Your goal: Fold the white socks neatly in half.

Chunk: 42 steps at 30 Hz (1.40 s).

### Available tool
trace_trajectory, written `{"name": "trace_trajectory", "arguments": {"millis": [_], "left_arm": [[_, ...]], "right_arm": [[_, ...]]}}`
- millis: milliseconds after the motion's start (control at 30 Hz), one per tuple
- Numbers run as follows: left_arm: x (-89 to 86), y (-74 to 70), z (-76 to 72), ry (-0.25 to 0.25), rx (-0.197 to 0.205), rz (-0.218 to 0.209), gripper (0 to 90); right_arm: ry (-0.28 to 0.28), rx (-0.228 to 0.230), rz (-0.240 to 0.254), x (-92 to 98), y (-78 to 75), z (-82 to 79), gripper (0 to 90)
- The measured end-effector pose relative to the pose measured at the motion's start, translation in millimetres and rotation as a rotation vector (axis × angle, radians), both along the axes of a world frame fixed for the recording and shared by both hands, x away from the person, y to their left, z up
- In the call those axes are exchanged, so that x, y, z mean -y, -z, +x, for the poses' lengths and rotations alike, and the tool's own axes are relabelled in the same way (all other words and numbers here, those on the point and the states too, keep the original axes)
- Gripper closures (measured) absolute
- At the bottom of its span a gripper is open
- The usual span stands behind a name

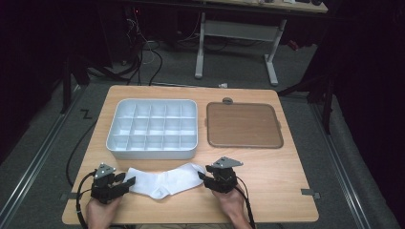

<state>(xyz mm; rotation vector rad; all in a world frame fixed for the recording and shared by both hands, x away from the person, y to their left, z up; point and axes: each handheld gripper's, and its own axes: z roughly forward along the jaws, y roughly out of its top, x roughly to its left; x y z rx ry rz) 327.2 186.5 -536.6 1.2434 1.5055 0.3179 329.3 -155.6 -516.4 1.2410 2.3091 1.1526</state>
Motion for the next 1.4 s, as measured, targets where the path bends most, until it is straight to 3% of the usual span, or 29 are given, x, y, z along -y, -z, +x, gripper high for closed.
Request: {"name": "trace_trajectory", "arguments": {"millis": [167, 333, 1400], "left_arm": [[3.4, 0.2, -0.8, 0.014, 0.005, 0.012, 51.9], [5.7, 0.2, -1.0, 0.019, 0.005, 0.015, 53.0], [41.6, -0.1, 3.3, 0.081, 0.010, 0.028, 53.3]], "right_arm": [[-0.008, -0.041, -0.031, -2.7, 6.7, 5.2, 72.0], [-0.023, -0.033, -0.032, -2.1, 8.9, 4.4, 81.9], [0.037, -0.030, -0.054, 30.3, 8.7, -4.8, 82.8]]}}
